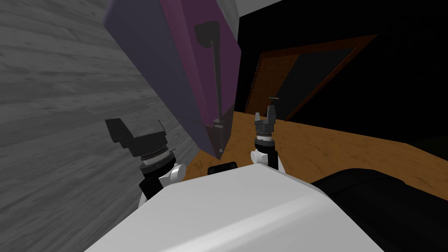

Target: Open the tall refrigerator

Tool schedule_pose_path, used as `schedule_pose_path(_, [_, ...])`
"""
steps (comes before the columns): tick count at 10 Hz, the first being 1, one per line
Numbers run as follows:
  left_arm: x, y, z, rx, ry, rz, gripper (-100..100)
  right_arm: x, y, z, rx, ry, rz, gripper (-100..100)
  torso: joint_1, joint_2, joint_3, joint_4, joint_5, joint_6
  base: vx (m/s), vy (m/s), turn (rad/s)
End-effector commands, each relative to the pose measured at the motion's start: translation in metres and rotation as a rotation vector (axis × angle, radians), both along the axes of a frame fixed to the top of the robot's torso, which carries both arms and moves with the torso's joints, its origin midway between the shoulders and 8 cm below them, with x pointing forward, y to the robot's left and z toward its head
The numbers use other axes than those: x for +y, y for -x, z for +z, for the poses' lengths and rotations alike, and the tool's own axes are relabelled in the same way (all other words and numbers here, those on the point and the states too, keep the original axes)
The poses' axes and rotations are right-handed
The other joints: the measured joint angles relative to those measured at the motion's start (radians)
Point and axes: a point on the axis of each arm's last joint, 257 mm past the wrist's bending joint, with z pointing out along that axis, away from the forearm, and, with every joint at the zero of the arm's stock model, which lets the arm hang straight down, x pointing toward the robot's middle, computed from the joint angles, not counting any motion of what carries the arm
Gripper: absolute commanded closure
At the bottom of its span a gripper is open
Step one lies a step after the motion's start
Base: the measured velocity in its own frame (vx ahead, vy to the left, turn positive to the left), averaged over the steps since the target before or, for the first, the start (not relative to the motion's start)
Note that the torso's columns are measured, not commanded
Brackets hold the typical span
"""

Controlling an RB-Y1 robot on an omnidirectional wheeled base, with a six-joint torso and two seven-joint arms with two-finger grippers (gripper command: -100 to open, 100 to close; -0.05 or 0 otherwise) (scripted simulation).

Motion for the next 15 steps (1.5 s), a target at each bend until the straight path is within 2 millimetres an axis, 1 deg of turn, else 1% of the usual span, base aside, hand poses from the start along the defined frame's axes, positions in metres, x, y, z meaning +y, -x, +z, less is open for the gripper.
schedule_pose_path(1, [0.0,0.0,0.0,0.0,0.0,0.0,0,0.0,0.0,0.0,0.0,0.0,0.0,0,0.0,0.041,-0.082,0.041,0.0,0.0,0.0,0.0,0.0])
schedule_pose_path(3, [0.0,0.0,0.0,0.0,0.0,0.0,0,0.0,0.0,0.0,0.0,0.0,0.0,0,0.0,0.175,-0.351,0.176,0.0,0.0,0.0,0.0,0.0])
schedule_pose_path(9, [0.0,0.0,0.0,0.0,0.0,0.0,0,0.0,0.0,0.0,0.0,0.0,0.0,0,0.0,0.618,-1.234,0.617,0.0,0.0,0.0,0.0,0.0])
schedule_pose_path(10, [-0.004,-0.002,-0.001,0.012,-0.028,-0.016,-100,0.0,0.0,0.0,0.0,0.0,0.0,0,0.0,0.691,-1.382,0.691,0.0,0.0,0.004,-0.004,-0.022])
schedule_pose_path(11, [-0.007,-0.004,-0.001,0.023,-0.046,-0.028,-100,0.0,0.0,0.0,0.0,0.0,0.0,0,0.0,0.725,-1.451,0.724,0.0,0.0,-0.003,-0.007,-0.042])
schedule_pose_path(12, [-0.009,-0.006,-0.002,0.036,-0.064,-0.04,-100,0.0,0.0,0.0,0.0,0.0,0.0,0,0.0,0.735,-1.47,0.734,0.0,0.0,-0.006,-0.011,-0.037])
schedule_pose_path(15, [-0.015,-0.015,-0.005,0.084,-0.107,-0.073,-100,0.0,0.0,0.0,0.0,0.0,0.0,0,0.0,0.738,-1.476,0.738,0.0,0.0,-0.003,-0.016,-0.059])
